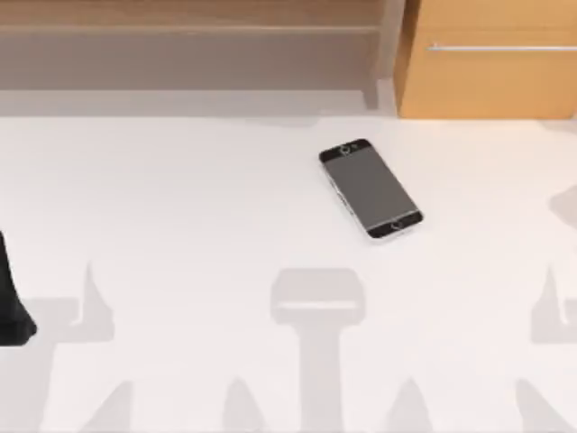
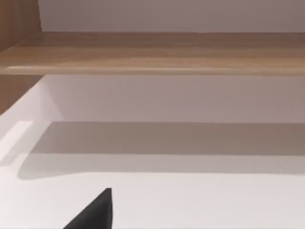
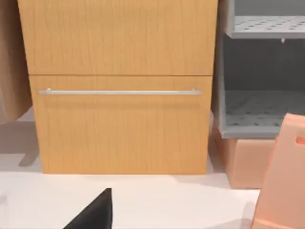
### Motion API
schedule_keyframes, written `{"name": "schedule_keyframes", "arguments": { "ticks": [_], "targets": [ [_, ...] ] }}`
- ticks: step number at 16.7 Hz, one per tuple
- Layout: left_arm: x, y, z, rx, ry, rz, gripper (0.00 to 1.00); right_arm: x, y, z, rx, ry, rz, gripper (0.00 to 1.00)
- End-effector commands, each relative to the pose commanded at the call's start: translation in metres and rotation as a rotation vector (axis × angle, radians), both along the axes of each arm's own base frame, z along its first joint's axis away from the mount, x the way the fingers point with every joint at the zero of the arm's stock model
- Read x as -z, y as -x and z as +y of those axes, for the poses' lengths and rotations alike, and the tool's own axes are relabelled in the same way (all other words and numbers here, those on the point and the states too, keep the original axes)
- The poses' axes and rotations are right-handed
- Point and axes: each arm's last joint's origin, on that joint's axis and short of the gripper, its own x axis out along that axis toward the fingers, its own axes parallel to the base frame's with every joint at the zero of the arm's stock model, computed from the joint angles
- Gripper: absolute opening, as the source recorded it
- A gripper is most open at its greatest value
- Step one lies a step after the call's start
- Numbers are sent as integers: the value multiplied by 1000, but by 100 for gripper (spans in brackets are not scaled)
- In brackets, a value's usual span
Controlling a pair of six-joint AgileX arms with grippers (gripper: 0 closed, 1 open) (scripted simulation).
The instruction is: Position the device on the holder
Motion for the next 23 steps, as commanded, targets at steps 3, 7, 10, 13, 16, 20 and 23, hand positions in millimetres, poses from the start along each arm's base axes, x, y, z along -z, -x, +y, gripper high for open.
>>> {"name": "schedule_keyframes", "arguments": {
  "ticks": [3,7,10,13,16,20,23],
  "targets": [
    [0,0,0,0,0,0,100,-2,0,0,-5,1,6,100],
    [0,0,0,0,0,0,100,-24,-3,5,-58,13,99,100],
    [0,0,0,0,0,0,100,-54,-15,12,-117,32,234,100],
    [0,0,0,0,0,0,100,-90,-40,24,-181,59,404,100],
    [0,0,0,0,0,0,100,-123,-81,43,-245,93,587,100],
    [0,0,0,0,0,0,100,-147,-153,82,-319,147,830,100],
    [0,0,0,0,0,0,100,-144,-211,119,-356,188,999,100]
  ]
}}
